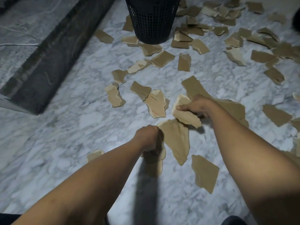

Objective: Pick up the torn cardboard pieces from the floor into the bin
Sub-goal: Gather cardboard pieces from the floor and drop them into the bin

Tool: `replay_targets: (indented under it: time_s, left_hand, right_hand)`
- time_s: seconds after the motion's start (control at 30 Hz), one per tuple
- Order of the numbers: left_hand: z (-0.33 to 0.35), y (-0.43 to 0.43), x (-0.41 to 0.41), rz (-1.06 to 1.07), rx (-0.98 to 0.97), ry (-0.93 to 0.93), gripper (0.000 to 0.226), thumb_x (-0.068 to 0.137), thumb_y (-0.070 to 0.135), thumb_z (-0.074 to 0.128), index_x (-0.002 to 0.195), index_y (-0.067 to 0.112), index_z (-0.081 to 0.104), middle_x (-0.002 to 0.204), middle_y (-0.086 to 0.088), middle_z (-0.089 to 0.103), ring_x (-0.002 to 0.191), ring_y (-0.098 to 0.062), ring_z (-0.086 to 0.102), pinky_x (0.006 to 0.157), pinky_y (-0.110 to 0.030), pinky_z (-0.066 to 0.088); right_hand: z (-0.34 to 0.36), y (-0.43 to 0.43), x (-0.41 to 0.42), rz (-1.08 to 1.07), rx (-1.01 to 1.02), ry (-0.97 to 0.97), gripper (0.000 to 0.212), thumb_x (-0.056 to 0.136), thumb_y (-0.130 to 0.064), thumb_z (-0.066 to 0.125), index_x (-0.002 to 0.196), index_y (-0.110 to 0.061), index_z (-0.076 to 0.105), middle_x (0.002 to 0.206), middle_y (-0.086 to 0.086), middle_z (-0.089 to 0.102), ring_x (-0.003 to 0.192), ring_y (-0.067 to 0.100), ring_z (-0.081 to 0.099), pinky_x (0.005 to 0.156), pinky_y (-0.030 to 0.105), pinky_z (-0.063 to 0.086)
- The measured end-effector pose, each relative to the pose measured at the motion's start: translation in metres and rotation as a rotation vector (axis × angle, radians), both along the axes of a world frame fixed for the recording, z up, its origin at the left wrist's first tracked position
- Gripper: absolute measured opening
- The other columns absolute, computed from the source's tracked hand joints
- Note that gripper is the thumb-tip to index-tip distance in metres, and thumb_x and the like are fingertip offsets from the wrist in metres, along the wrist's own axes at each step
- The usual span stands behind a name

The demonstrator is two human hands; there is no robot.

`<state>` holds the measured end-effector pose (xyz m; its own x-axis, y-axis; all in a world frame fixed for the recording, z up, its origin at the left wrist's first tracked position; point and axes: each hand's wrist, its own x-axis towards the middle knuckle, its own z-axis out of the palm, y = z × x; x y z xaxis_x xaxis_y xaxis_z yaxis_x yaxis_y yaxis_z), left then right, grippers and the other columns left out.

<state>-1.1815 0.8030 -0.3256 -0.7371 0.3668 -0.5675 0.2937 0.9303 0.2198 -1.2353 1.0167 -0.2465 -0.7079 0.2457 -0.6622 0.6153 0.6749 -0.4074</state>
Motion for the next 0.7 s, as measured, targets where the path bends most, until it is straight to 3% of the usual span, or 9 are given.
replay_targets:
  time_s: [0.07,0.13,0.23,0.33,0.47,0.57,0.7]
  left_hand:
    - [0.001,0.001,-0.003,0.009,0.012,-0.011,0.054,0.065,0.031,0.086,0.11,0.018,0.058,0.101,-0.005,0.064,0.085,-0.028,0.065,0.06,-0.031,0.047]
    - [0.004,0.001,-0.005,0.001,0.007,-0.006,0.054,0.061,0.034,0.086,0.107,0.02,0.06,0.1,-0.004,0.064,0.081,-0.026,0.065,0.057,-0.031,0.047]
    - [0.004,0.002,-0.004,-0.003,-0.004,0.003,0.05,0.062,0.031,0.084,0.106,0.022,0.062,0.096,-0.002,0.064,0.078,-0.025,0.064,0.056,-0.03,0.045]
    - [0.003,0.0,-0.005,-0.024,-0.003,0.031,0.047,0.065,0.027,0.082,0.105,0.019,0.06,0.096,-0.004,0.063,0.074,-0.024,0.059,0.055,-0.03,0.043]
    - [0.001,-0.002,-0.005,-0.018,0.015,0.013,0.056,0.054,0.037,0.086,0.103,0.024,0.061,0.092,-0.001,0.065,0.072,-0.023,0.062,0.053,-0.028,0.045]
    - [0.014,-0.001,-0.01,-0.055,0.0,-0.058,0.068,0.052,0.046,0.091,0.104,0.017,0.06,0.096,-0.002,0.066,0.08,-0.024,0.063,0.059,-0.031,0.05]
    - [0.031,0.005,0.002,-0.206,-0.054,-0.125,0.097,0.045,0.062,0.09,0.119,0.009,0.058,0.114,-0.006,0.054,0.103,-0.025,0.054,0.084,-0.039,0.056]
  right_hand:
    - [0.004,0.001,0.008,0.151,0.114,-0.231,0.067,0.074,-0.056,0.08,0.105,-0.003,0.054,0.093,0.012,0.062,0.076,0.028,0.063,0.058,0.035,0.053]
    - [-0.011,-0.011,0.017,0.242,0.178,-0.29,0.07,0.075,-0.058,0.079,0.108,-0.001,0.056,0.098,0.015,0.063,0.077,0.03,0.063,0.057,0.035,0.05]
    - [-0.047,-0.034,0.032,0.147,0.199,-0.107,0.071,0.065,-0.053,0.086,0.109,-0.004,0.059,0.116,0.016,0.066,0.101,0.033,0.064,0.078,0.035,0.053]
    - [-0.061,-0.046,0.038,0.002,0.132,-0.029,0.063,0.064,-0.04,0.091,0.101,-0.006,0.053,0.115,0.015,0.065,0.103,0.034,0.064,0.081,0.036,0.054]
    - [-0.039,-0.033,0.025,-0.087,-0.019,0.024,0.099,0.061,-0.027,0.095,0.137,-0.001,0.038,0.136,0.015,0.053,0.121,0.033,0.055,0.09,0.036,0.049]
    - [-0.011,-0.011,0.009,-0.12,-0.094,0.025,0.092,0.064,-0.026,0.094,0.137,0.004,0.046,0.129,0.017,0.059,0.112,0.033,0.059,0.083,0.035,0.05]
    - [0.008,0.002,-0.006,-0.173,-0.186,0.083,0.072,0.059,-0.031,0.095,0.115,-0.002,0.061,0.108,0.013,0.069,0.095,0.03,0.067,0.088,0.044,0.057]
